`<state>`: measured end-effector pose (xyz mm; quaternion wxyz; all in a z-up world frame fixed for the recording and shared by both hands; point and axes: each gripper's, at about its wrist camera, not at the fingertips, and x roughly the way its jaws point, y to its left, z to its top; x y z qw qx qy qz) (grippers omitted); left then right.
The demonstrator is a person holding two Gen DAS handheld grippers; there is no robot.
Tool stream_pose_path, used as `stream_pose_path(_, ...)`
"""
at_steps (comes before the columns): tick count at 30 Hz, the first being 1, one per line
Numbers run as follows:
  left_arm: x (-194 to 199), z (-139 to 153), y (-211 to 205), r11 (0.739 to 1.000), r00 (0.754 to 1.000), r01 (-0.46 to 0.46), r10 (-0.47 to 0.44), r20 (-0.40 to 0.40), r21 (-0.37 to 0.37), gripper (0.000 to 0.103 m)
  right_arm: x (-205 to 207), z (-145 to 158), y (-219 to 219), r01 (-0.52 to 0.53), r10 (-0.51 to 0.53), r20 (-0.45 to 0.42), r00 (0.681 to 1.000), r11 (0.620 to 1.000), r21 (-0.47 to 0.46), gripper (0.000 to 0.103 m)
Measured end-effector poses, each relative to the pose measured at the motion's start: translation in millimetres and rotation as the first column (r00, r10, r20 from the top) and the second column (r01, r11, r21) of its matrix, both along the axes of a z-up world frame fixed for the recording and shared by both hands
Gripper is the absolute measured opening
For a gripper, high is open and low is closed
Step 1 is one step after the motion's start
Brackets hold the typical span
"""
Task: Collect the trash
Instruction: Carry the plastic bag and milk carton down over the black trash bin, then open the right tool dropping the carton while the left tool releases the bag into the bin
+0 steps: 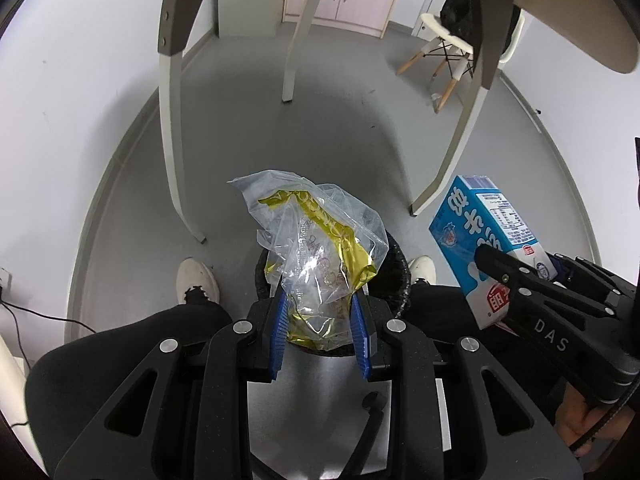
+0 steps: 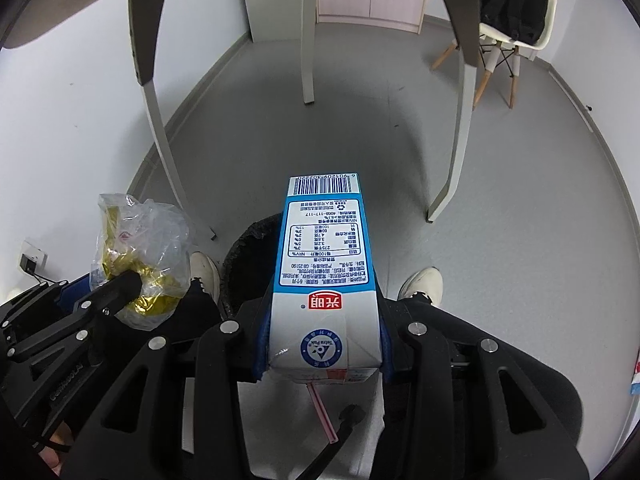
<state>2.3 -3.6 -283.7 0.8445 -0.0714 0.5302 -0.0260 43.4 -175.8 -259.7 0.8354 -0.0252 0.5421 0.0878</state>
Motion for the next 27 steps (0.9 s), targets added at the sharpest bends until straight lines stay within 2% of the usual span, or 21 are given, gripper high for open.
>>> stream_pose_path(7, 18.1, -25.0, 7.7, 1.000, 0.999, -0.020, 0.020, -0.046, 0.000, 0.027, 18.8, -34.0, 9.5, -0.009, 0.009, -0.044, 0.999, 1.000, -0.002, 0.038)
stream_pose_path(16, 34.9, -45.7, 17.9, 0.998, 0.994, -0.053, 0.054, -0.098, 0.013, 0.027, 38.0, -60.1, 19.7, -0.029, 0.029, -0.074, 0.997, 1.000, -0.002, 0.038)
stream_pose_path(23, 44.2, -54.6, 22.9, 0.997, 0.990, -0.074, 0.076, -0.116, 0.018, 0.027, 46.6, -73.0, 28.8, -0.037, 0.037, -0.091, 0.995, 0.999, -0.003, 0.039)
stream_pose_path(27, 44.6, -56.3, 22.1, 0.997, 0.990, -0.075, 0.078, -0.118, 0.028, 0.027, 43.3, -70.7, 28.7, -0.045, 0.044, -0.089, 0.995, 0.999, -0.010, 0.039)
